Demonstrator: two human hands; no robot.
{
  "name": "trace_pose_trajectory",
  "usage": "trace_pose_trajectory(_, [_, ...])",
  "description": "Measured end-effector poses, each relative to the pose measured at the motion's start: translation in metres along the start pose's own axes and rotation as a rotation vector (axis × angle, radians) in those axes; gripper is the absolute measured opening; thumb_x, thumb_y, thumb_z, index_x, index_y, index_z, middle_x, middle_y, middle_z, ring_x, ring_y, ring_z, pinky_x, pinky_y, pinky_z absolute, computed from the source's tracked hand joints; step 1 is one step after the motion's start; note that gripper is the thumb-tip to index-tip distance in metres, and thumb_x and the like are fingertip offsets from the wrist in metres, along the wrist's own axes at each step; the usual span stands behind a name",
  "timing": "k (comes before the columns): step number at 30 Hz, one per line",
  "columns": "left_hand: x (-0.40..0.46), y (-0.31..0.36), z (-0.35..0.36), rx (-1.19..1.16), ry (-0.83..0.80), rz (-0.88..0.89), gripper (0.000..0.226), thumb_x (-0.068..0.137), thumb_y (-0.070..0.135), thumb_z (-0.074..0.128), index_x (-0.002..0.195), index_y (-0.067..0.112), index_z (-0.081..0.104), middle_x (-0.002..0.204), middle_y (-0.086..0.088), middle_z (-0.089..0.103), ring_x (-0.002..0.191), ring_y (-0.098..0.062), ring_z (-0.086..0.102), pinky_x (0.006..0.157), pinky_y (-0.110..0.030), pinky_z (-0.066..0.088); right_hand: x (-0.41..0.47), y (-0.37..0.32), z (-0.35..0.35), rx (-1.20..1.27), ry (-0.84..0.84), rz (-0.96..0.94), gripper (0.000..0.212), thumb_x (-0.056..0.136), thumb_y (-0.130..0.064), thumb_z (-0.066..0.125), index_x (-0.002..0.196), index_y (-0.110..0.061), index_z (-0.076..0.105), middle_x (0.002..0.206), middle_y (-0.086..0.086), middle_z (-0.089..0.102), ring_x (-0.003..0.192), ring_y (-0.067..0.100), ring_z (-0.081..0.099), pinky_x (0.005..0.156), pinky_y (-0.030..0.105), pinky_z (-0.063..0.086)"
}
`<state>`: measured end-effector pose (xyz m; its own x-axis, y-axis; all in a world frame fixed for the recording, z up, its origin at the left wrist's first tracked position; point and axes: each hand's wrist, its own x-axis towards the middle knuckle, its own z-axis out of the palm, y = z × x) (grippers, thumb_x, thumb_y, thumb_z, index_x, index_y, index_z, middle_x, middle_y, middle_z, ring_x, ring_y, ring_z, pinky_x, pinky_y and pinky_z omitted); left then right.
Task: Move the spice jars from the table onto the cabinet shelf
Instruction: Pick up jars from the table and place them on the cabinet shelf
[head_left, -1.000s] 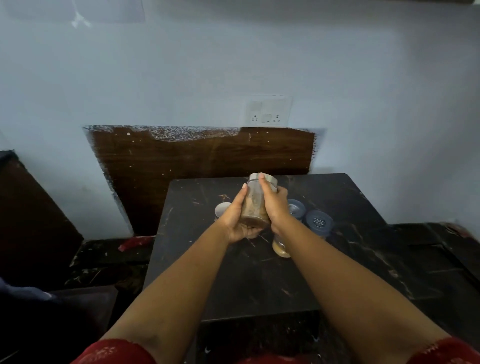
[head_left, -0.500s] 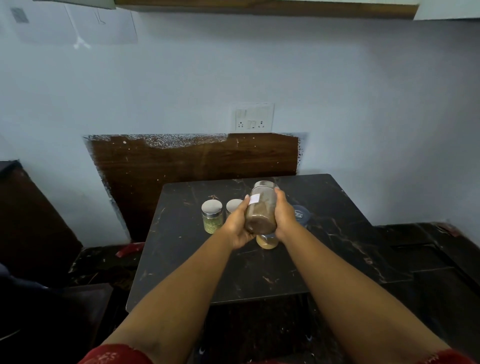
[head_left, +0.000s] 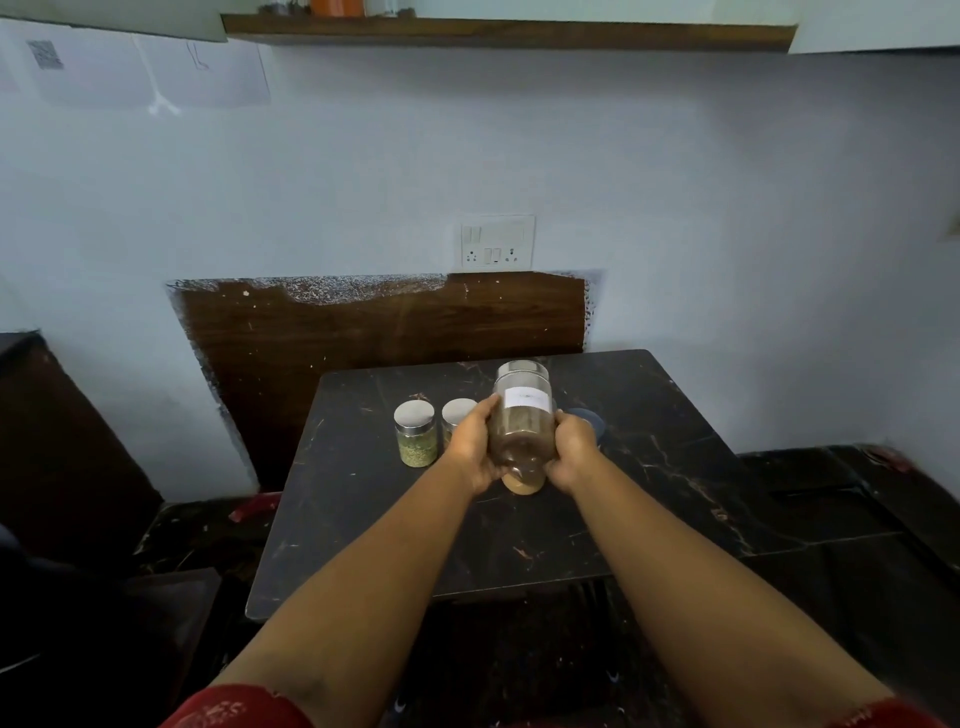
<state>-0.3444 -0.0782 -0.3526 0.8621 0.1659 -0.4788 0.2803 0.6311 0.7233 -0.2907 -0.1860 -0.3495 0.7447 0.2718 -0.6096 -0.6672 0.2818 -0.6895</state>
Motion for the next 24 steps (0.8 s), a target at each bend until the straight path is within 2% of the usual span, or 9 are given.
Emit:
trace_pose_trajectory(1, [0.002, 0.0, 0.001, 0.005, -0.005, 0.014, 0.048, 0.09, 0.046, 0.053, 0.126, 0.014, 0.058, 0.112, -0.013, 0.071, 0.097, -0.027, 0.07, 0.07, -0.037, 0.057, -0.001, 0.0, -0.003, 0.019, -0.024, 0.006, 0.031, 0.102, -0.035, 0.04, 0.096, -0.013, 0.06, 0.087, 0.017, 0.072, 0.086, 0.033, 0.069, 0.069, 0.045, 0.058])
trace_pose_trajectory(3, [0.007, -0.003, 0.001, 0.007, -0.01, 0.036, 0.05, 0.088, 0.046, 0.056, 0.127, 0.015, 0.057, 0.11, -0.013, 0.072, 0.096, -0.027, 0.071, 0.072, -0.036, 0.057, -0.002, 0.001, -0.008, 0.04, -0.069, 0.005, 0.029, 0.102, -0.034, 0.039, 0.094, -0.014, 0.059, 0.086, 0.017, 0.073, 0.085, 0.032, 0.07, 0.065, 0.045, 0.058])
trace_pose_trajectory(7, [0.013, -0.011, 0.001, -0.002, -0.008, 0.049, 0.052, 0.089, 0.047, 0.053, 0.131, 0.016, 0.055, 0.115, -0.012, 0.07, 0.104, -0.028, 0.068, 0.084, -0.04, 0.055, -0.003, 0.002, -0.016, 0.041, -0.116, -0.015, 0.028, 0.103, -0.03, 0.037, 0.097, -0.014, 0.06, 0.089, 0.015, 0.074, 0.088, 0.031, 0.07, 0.067, 0.043, 0.058])
trace_pose_trajectory(9, [0.013, -0.014, 0.002, -0.01, -0.017, 0.051, 0.052, 0.09, 0.047, 0.052, 0.132, 0.017, 0.054, 0.118, -0.012, 0.069, 0.107, -0.028, 0.066, 0.092, -0.042, 0.053, -0.003, 0.002, -0.018, 0.048, -0.126, -0.015, 0.026, 0.103, -0.028, 0.038, 0.101, -0.013, 0.06, 0.089, 0.015, 0.074, 0.088, 0.03, 0.071, 0.063, 0.041, 0.058])
trace_pose_trajectory(12, [0.016, -0.014, 0.0, -0.014, -0.018, 0.062, 0.05, 0.092, 0.048, 0.05, 0.132, 0.018, 0.054, 0.118, -0.012, 0.068, 0.108, -0.028, 0.066, 0.096, -0.043, 0.051, -0.005, 0.002, -0.019, 0.068, -0.131, -0.015, 0.026, 0.103, -0.027, 0.039, 0.102, -0.012, 0.06, 0.094, 0.016, 0.073, 0.089, 0.03, 0.07, 0.063, 0.041, 0.057])
trace_pose_trajectory(17, [0.016, -0.011, 0.003, -0.057, -0.016, 0.066, 0.048, 0.094, 0.049, 0.047, 0.126, 0.014, 0.057, 0.112, -0.014, 0.071, 0.102, -0.029, 0.069, 0.085, -0.042, 0.055, -0.004, -0.001, -0.024, 0.002, -0.1, -0.09, 0.024, 0.103, -0.024, 0.041, 0.096, -0.019, 0.063, 0.086, 0.007, 0.074, 0.083, 0.023, 0.071, 0.057, 0.035, 0.058])
trace_pose_trajectory(20, [0.017, -0.006, 0.002, -0.059, -0.006, 0.091, 0.044, 0.095, 0.048, 0.047, 0.118, 0.012, 0.059, 0.101, -0.014, 0.074, 0.094, -0.029, 0.071, 0.077, -0.041, 0.057, -0.001, -0.005, -0.025, -0.061, -0.079, -0.135, 0.02, 0.102, -0.024, 0.045, 0.105, -0.02, 0.065, 0.095, 0.005, 0.074, 0.087, 0.02, 0.072, 0.064, 0.031, 0.058])
trace_pose_trajectory(24, [0.025, 0.001, -0.006, -0.002, 0.034, 0.132, 0.032, 0.094, 0.045, 0.052, 0.106, 0.016, 0.06, 0.086, -0.008, 0.077, 0.083, -0.024, 0.074, 0.072, -0.036, 0.059, 0.001, 0.0, -0.011, -0.179, -0.163, -0.127, 0.027, 0.092, -0.041, 0.061, 0.109, -0.02, 0.061, 0.11, 0.008, 0.071, 0.1, 0.023, 0.069, 0.08, 0.035, 0.057])
